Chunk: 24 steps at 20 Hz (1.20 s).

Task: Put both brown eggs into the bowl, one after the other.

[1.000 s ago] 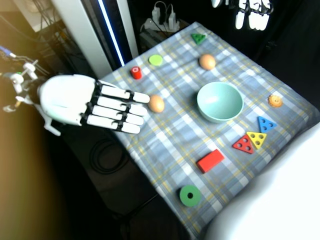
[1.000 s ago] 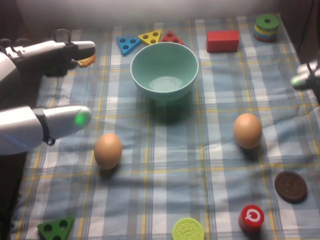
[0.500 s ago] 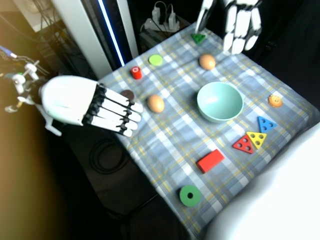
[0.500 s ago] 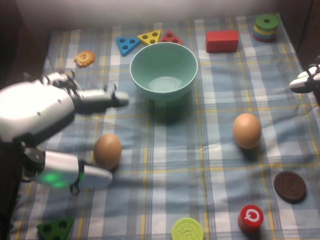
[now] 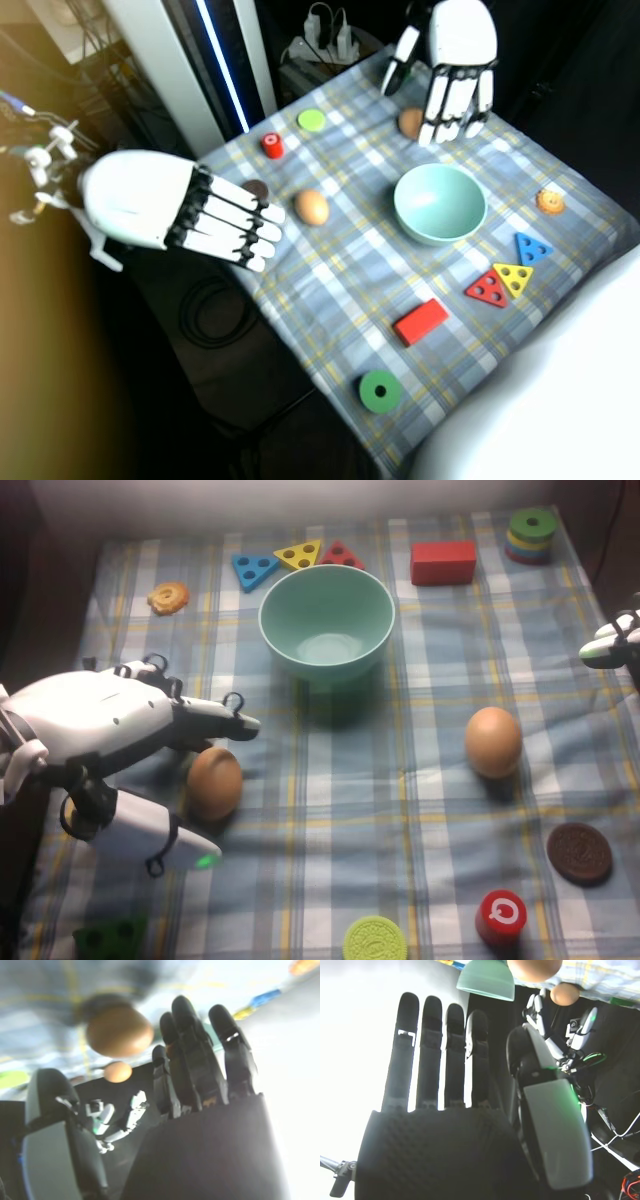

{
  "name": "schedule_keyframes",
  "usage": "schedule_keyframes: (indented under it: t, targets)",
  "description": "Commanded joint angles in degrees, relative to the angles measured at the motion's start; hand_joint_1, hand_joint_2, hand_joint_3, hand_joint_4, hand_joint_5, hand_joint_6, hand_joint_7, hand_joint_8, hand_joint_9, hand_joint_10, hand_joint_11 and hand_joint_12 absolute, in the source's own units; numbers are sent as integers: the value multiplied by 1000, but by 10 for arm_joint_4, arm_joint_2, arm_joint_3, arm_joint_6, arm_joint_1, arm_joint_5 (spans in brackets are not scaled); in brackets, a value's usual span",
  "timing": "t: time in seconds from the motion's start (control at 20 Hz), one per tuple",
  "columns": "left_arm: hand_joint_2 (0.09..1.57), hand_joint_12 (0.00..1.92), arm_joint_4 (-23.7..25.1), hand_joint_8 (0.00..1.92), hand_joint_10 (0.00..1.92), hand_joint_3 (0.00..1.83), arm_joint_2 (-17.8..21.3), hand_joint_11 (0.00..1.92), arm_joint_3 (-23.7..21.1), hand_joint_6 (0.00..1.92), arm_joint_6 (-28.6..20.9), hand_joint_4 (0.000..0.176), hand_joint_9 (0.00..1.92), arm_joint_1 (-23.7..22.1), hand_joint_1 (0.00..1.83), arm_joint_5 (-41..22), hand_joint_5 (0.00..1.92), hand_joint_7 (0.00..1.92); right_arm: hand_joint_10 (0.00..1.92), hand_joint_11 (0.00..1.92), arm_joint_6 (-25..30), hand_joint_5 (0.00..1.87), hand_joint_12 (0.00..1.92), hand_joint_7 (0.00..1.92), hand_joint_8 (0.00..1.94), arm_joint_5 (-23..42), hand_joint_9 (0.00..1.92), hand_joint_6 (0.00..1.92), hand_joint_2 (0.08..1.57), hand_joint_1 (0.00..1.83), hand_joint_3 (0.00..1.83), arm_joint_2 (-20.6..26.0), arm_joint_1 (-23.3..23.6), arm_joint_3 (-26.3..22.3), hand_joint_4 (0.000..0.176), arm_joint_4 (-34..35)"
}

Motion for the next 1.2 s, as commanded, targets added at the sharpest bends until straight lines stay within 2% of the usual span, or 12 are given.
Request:
schedule_keyframes:
  t: [0.0, 0.45, 0.55, 0.65, 0.75, 0.95, 1.0, 1.15]
  targets:
    - [850, 904, 3, 8, 5, 0, -6, 13, 4, 4, 1, 176, 689, -9, 729, -48, 429, 722, 2, 474, 2, 651, 569, 698, 0, 68, 689, 0, 1349, 676, 1, 2, 3, 3, 0, 15]
    - [936, 834, -3, 1, 0, 5, -23, 0, 20, 7, 2, 176, 673, -18, 726, -33, 510, 732, 6, 493, 4, 659, 574, 724, 4, 68, 711, 1, 1350, 727, 0, 2, 3, 2, 0, 15]
    - [933, 873, -6, 6, 8, 0, -26, 0, 23, 11, 2, 173, 697, -19, 750, -32, 565, 763, 2, 485, 5, 660, 578, 722, 3, 68, 703, 1, 1350, 712, 0, 2, 3, 2, 0, 15]
    - [918, 839, -9, 7, 8, 0, -29, 0, 27, 12, 4, 167, 704, -21, 812, -27, 603, 778, 3, 487, 5, 662, 581, 723, 2, 68, 707, 2, 1352, 709, 0, 2, 3, 2, 0, 15]
    - [905, 837, -13, 12, 12, 0, -29, 0, 29, 22, 5, 143, 716, -22, 913, -27, 645, 796, 5, 495, 5, 667, 583, 728, 4, 68, 715, 3, 1354, 713, 1, 2, 3, 2, 0, 15]
    - [911, 853, -15, 7, 12, 0, -30, 0, 28, 7, 8, 126, 730, -22, 923, -27, 681, 813, 6, 510, 6, 655, 595, 735, 4, 68, 724, 1, 1353, 719, 0, 2, 3, 2, 0, 15]
    - [918, 808, -15, 8, 11, 0, -30, 0, 28, 6, 8, 119, 734, -22, 913, -27, 694, 823, 6, 514, 6, 662, 599, 742, 5, 68, 730, 3, 1348, 745, 0, 2, 2, 2, 0, 15]
    - [922, 832, -20, 1, 7, 3, -30, 0, 28, 3, 8, 123, 732, -22, 918, -31, 705, 818, 9, 527, 6, 664, 606, 750, 6, 68, 742, 3, 1346, 753, 0, 2, 2, 2, 0, 15]
